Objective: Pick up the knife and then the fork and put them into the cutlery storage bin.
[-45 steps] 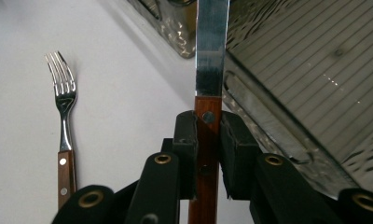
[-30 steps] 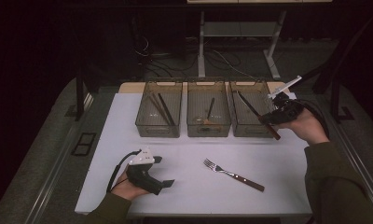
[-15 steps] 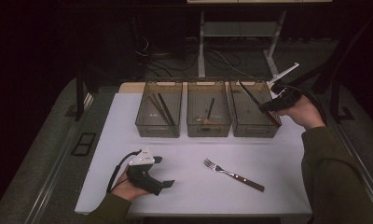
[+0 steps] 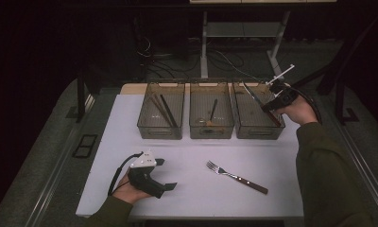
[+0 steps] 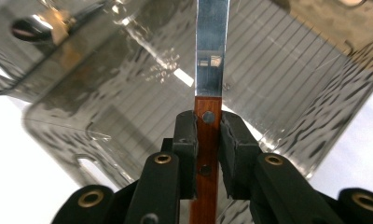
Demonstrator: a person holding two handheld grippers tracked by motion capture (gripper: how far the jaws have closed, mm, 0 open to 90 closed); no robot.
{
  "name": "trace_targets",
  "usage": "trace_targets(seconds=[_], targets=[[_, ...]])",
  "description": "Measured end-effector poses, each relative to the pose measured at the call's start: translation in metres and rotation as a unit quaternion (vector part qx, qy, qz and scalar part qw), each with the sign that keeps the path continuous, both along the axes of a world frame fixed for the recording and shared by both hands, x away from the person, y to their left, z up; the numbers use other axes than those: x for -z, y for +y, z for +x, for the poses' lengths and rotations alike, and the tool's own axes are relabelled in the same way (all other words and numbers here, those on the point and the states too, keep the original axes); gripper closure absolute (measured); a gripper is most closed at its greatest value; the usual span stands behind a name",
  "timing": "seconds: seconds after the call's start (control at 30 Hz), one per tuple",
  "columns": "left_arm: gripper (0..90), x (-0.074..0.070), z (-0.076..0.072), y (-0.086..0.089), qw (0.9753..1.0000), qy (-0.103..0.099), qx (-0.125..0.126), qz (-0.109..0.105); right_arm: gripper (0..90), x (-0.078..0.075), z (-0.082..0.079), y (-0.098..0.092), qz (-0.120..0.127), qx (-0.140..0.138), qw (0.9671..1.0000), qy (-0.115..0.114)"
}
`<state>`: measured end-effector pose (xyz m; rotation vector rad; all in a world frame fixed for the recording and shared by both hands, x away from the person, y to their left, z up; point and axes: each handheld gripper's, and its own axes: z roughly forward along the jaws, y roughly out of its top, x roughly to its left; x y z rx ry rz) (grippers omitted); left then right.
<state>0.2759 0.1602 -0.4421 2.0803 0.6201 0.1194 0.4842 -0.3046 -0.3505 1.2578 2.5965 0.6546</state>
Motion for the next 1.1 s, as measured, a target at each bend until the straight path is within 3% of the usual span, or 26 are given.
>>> trace_targets(seconds=[0.23,0.47,0.6,0.87,1.1], targets=[[0.5,0.000,0.000,0.000,1.0000,0.000,0.000,0.000,77.5,0.026,0.004,0.003,-0.007,0.004,0.9998,0.018],[0.5,0.000,0.000,-0.001,1.0000,0.002,0.000,0.001,74.7,0.040,0.003,0.005,-0.018,0.005,0.9992,0.037],[0.5,0.001,0.000,0.000,1.0000,0.002,0.000,0.001,61.6,0.032,0.000,0.003,-0.001,0.007,0.9999,0.015],[0.5,0.001,0.000,-0.001,1.0000,0.002,-0.001,0.002,54.9,0.008,-0.022,-0.005,0.070,0.008,0.9974,-0.018],[0.5,0.000,0.000,-0.001,1.0000,0.001,-0.001,0.003,51.2,-0.005,-0.055,-0.005,0.087,-0.009,0.9951,-0.045]])
